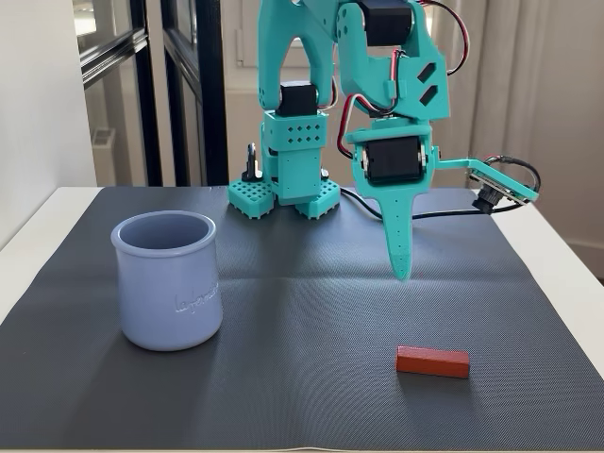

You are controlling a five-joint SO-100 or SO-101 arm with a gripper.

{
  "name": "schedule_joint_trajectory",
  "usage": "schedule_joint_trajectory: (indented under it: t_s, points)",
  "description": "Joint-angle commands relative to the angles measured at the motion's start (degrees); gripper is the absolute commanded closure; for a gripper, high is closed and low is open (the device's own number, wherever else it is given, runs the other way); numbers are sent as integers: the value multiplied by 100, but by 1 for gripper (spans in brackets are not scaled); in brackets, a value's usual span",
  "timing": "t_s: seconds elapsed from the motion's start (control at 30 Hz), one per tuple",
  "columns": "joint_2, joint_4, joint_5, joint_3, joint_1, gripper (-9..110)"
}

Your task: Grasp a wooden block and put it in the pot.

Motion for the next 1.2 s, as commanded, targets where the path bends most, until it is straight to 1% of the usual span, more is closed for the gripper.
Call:
schedule_joint_trajectory:
  t_s: [0.0,0.13,0.33,0.5,0.57,0.73,1.03,1.17]
  points:
    - [-290,-70,281,-659,-9,101]
    - [-773,-70,782,-1125,0,101]
    - [-1178,-70,826,-1477,9,100]
    - [-1213,-70,554,-1503,-79,83]
    - [-1222,-132,554,-1494,-105,80]
    - [-1336,-475,598,-1477,-220,80]
    - [-1767,-448,615,-1608,-264,80]
    - [-1828,-422,976,-1582,-272,80]
